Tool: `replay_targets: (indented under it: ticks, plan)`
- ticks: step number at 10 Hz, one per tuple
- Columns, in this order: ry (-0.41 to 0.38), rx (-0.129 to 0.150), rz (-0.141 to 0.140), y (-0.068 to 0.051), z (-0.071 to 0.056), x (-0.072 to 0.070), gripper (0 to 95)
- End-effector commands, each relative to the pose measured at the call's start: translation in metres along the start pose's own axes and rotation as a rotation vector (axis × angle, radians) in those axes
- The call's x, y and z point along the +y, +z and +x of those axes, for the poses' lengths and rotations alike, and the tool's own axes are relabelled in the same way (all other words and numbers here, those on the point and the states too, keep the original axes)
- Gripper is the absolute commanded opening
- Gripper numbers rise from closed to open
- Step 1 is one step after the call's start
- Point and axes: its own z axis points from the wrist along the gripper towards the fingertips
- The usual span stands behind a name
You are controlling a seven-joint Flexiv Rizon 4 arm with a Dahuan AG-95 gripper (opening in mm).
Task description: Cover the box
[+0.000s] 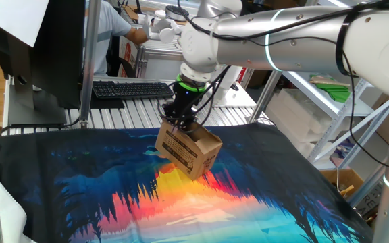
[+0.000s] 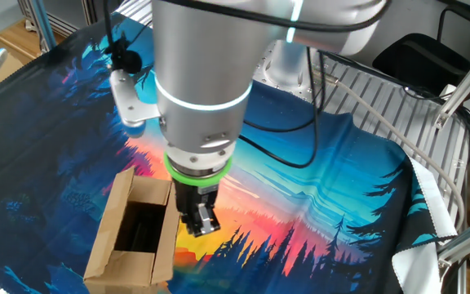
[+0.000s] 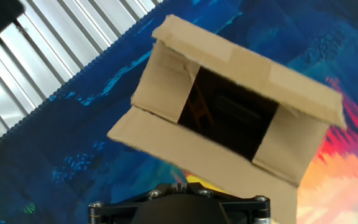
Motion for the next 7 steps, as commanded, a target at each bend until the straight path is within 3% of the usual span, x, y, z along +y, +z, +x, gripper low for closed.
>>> replay_targets:
  ticks: [1, 7]
  plan:
    - [-0.019, 0.013, 0.003, -0.003, -0.01, 0.0, 0.0]
    - [-0.058, 0.006, 0.014, -0.002, -0.029, 0.0, 0.0]
